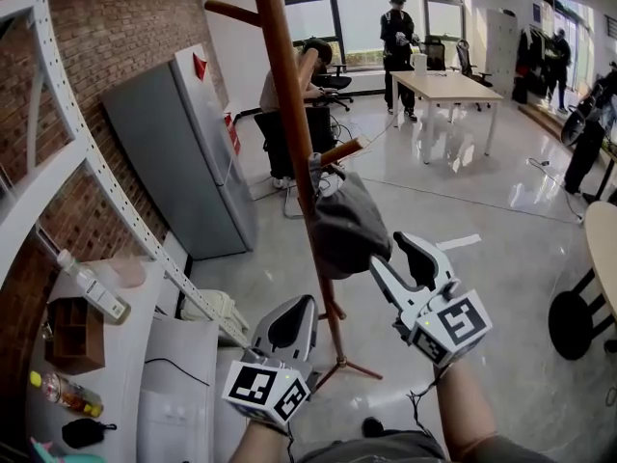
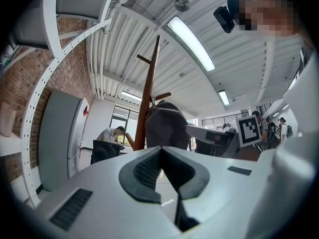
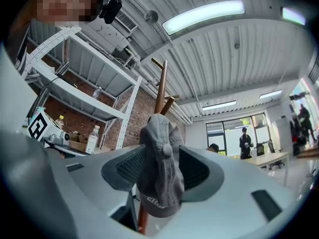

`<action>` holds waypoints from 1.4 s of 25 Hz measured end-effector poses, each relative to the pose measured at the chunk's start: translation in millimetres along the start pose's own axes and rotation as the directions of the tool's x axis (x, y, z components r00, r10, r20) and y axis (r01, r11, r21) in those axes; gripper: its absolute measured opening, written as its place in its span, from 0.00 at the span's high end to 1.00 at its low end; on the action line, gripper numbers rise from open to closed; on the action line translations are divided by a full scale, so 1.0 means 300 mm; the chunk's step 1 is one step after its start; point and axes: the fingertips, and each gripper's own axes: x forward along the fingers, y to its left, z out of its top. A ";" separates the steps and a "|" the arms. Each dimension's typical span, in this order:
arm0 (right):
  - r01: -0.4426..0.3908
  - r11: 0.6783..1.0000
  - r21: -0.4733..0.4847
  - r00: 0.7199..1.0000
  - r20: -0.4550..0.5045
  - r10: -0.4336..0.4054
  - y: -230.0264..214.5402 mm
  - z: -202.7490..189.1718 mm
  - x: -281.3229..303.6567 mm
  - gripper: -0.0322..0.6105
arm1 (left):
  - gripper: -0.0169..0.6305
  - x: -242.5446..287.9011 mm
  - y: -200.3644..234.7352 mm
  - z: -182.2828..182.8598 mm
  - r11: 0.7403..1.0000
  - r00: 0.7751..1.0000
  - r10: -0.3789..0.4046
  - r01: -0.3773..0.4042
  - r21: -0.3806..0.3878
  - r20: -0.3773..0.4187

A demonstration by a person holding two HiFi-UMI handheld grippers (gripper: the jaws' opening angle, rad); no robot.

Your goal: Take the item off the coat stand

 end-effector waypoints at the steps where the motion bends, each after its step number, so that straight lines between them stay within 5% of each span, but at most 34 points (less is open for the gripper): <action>1: -0.004 1.000 -0.003 1.000 0.006 0.004 0.002 0.017 0.008 0.65 | 0.96 0.002 0.000 0.001 1.000 1.000 0.002 -0.002 0.003 0.000; 15: -0.052 0.991 -0.125 0.997 0.044 0.058 0.039 0.101 0.092 0.65 | 0.96 0.015 0.019 0.006 1.000 1.000 0.022 -0.022 0.004 -0.001; 19: -0.017 0.990 -0.142 0.999 0.037 0.023 0.015 0.099 0.094 0.82 | 0.96 0.022 0.011 -0.004 1.000 1.000 0.018 -0.018 -0.006 0.002; 31: -0.017 0.994 -0.108 0.998 0.063 0.024 -0.016 0.111 0.099 0.87 | 0.96 0.031 0.040 -0.005 0.999 1.000 0.027 -0.027 -0.021 0.008; 35: -0.004 0.993 -0.122 0.994 0.112 0.017 0.002 0.263 0.112 0.87 | 0.96 0.055 0.041 0.011 1.000 1.000 0.023 -0.023 -0.019 0.014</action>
